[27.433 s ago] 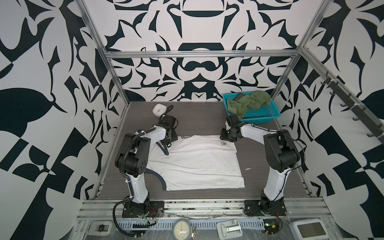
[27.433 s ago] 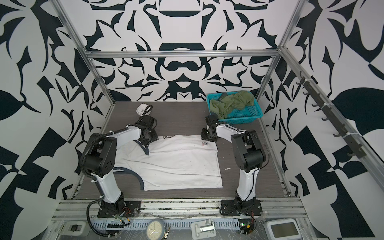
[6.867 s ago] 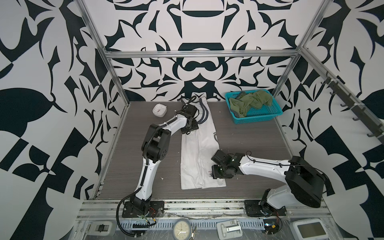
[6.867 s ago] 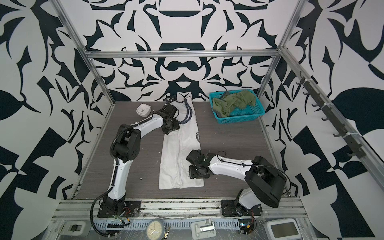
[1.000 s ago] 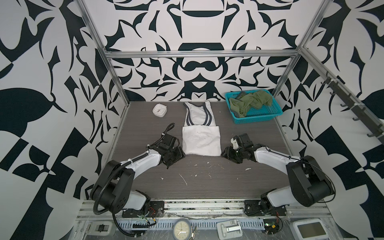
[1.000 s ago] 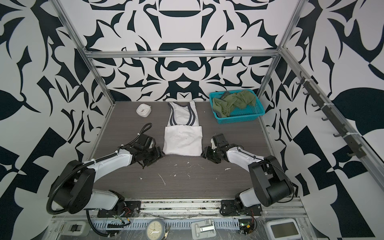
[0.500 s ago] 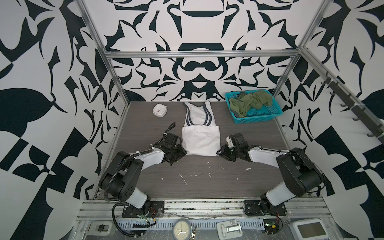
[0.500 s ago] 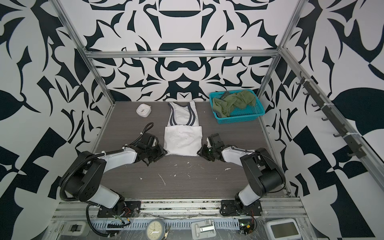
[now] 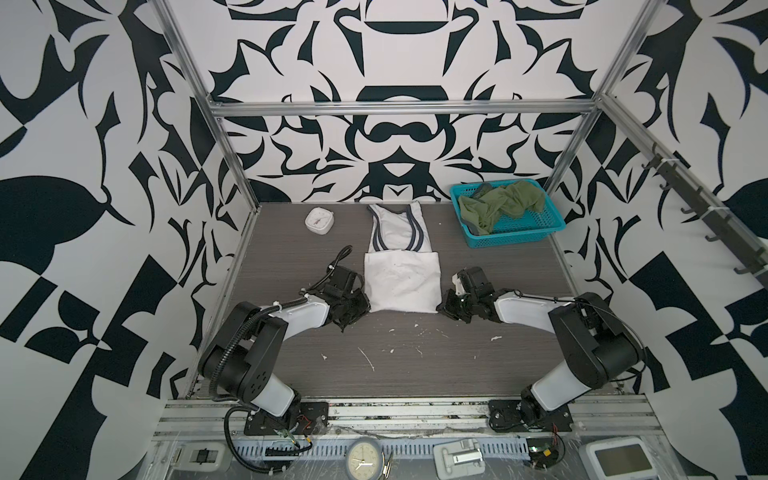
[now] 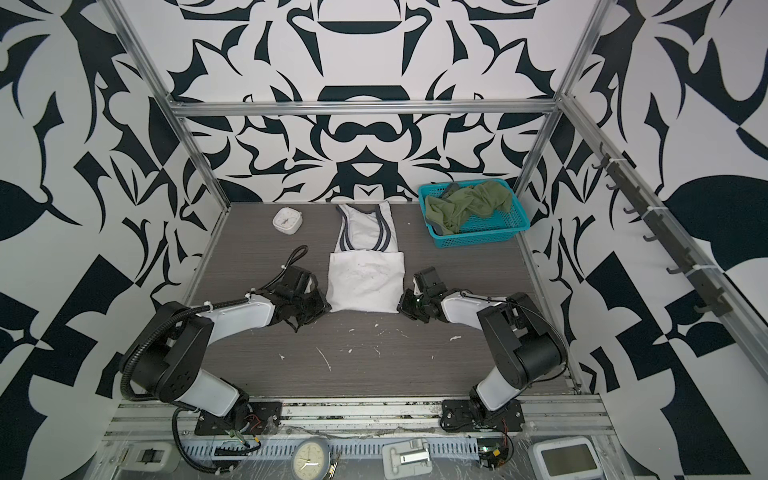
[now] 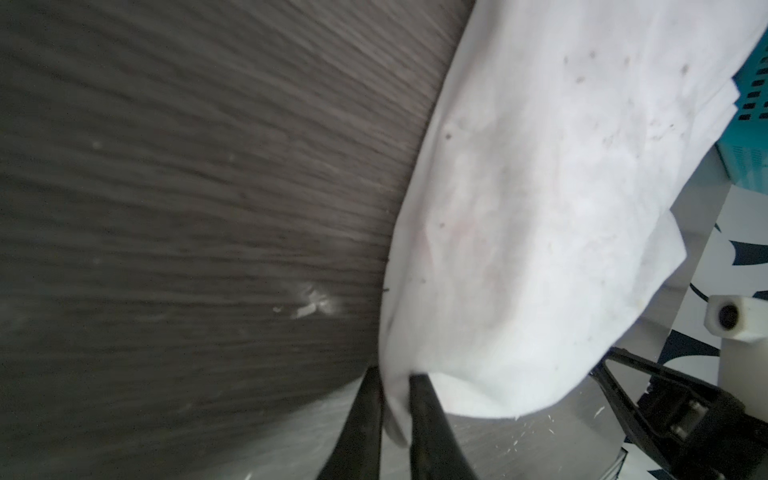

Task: Fold and stack the tank tops
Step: 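Grasp the nearer corners of the folded bundle with both grippers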

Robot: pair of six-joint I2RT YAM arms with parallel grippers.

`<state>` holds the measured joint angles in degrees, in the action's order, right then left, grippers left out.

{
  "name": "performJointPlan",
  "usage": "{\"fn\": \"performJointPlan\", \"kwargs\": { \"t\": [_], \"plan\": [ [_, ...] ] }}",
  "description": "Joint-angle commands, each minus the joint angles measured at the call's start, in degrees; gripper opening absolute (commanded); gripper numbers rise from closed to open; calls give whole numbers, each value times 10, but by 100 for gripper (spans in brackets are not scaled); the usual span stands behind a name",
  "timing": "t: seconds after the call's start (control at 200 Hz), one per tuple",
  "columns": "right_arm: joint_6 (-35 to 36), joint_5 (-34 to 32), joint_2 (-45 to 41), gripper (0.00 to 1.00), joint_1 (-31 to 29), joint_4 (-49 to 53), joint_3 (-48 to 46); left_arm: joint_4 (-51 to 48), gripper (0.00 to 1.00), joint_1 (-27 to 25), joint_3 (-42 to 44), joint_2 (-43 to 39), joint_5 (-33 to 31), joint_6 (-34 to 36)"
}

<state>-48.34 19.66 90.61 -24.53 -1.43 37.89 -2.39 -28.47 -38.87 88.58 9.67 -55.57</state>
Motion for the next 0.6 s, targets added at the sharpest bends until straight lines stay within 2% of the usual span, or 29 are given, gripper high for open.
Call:
{"fn": "performJointPlan", "kwargs": {
  "t": [0.0,0.15,0.305,0.435,0.595],
  "plan": [
    [19,-30,-23,0,-3,48,10,-10,10,1,0,-11,-18,-2],
    [27,-39,-43,0,-4,70,7,-16,0,1,0,-18,-20,-2],
    [36,-48,-68,0,-4,95,0,-35,0,-4,4,-40,-26,-2],
    [39,-50,-106,0,-7,122,-7,-86,0,-33,4,-92,-64,-3],
    [40,-61,-176,0,-34,185,-11,-160,0,-88,14,-200,-124,-21]
  ]
}}
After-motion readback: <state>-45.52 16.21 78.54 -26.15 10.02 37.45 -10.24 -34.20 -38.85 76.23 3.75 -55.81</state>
